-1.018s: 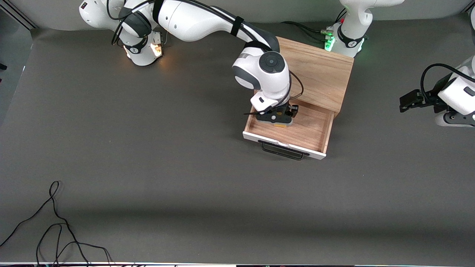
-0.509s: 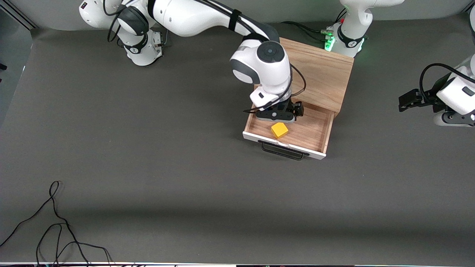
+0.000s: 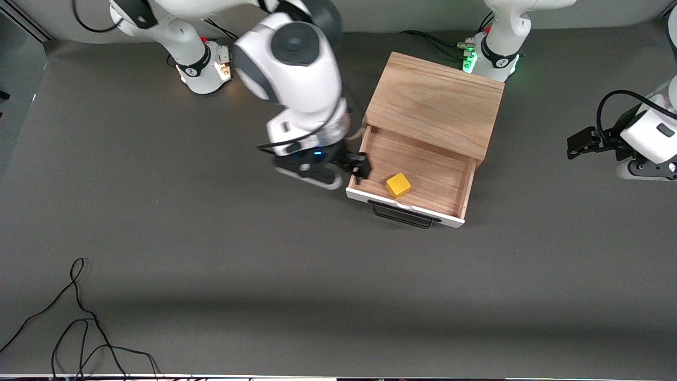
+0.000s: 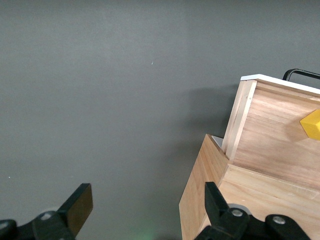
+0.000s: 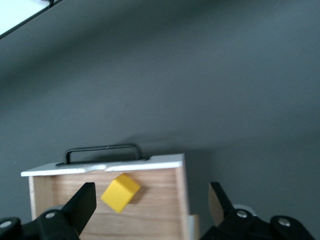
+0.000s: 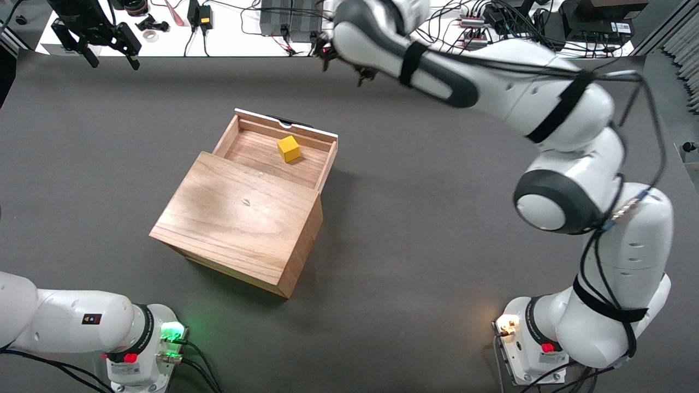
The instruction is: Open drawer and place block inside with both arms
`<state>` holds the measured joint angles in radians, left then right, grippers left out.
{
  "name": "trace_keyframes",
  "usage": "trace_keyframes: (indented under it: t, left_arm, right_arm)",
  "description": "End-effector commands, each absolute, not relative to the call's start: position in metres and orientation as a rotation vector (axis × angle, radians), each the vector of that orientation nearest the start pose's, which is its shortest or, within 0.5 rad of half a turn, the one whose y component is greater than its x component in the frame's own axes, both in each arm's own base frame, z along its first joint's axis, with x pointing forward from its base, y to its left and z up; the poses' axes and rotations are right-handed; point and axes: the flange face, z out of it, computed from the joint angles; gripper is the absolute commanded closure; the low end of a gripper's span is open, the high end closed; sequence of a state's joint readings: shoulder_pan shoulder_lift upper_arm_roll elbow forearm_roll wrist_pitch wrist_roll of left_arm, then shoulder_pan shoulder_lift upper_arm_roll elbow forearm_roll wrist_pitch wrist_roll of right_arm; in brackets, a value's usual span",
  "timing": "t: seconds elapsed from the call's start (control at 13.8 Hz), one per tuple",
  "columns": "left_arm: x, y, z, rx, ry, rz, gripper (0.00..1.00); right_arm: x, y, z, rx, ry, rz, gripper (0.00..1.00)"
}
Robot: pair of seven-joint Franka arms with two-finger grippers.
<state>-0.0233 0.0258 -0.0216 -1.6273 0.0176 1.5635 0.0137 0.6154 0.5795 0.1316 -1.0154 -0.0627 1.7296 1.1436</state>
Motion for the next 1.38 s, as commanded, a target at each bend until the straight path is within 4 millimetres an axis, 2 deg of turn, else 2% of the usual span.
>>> trace_keyframes:
  t: [0.0,0.29,0.36,0.51,0.73,0.87,1.02,1.09,1.31]
  left_arm:
    - [0.553,-0.024,0.584,-3.115,0.118,0.153,0.00]
    - [0.555,-0.024,0.581,-3.115,0.121,0.158,0.00]
    - [0.554,-0.024,0.581,-3.115,0.121,0.160,0.00]
    - [0.555,-0.023,0.580,-3.115,0.118,0.158,0.00]
    - [0.555,-0.024,0.580,-3.115,0.121,0.158,0.00]
    - [0.555,-0.024,0.580,-3.115,0.121,0.162,0.00]
    - [0.556,-0.025,0.580,-3.115,0.123,0.160,0.00]
    - [0.555,-0.024,0.580,-3.115,0.121,0.162,0.00]
    - [0.555,-0.024,0.580,-3.115,0.121,0.162,0.00]
  right_arm:
    - [0.568,0.384,0.547,-3.002,0.432,-0.048,0.00]
    - [0.587,0.255,0.575,-3.028,0.403,-0.077,0.00]
    - [0.586,0.222,0.581,-3.026,0.351,-0.068,0.00]
    - [0.579,0.160,0.585,-3.039,0.366,-0.073,0.00]
    - [0.566,0.081,0.583,-3.056,0.360,-0.061,0.00]
    - [0.563,0.062,0.585,-3.069,0.347,-0.060,0.00]
    - [0.565,0.038,0.586,-3.089,0.195,-0.070,0.00]
    - [0.567,0.035,0.585,-3.097,0.100,-0.066,0.00]
    - [0.569,0.025,0.590,-3.100,0.104,-0.039,0.00]
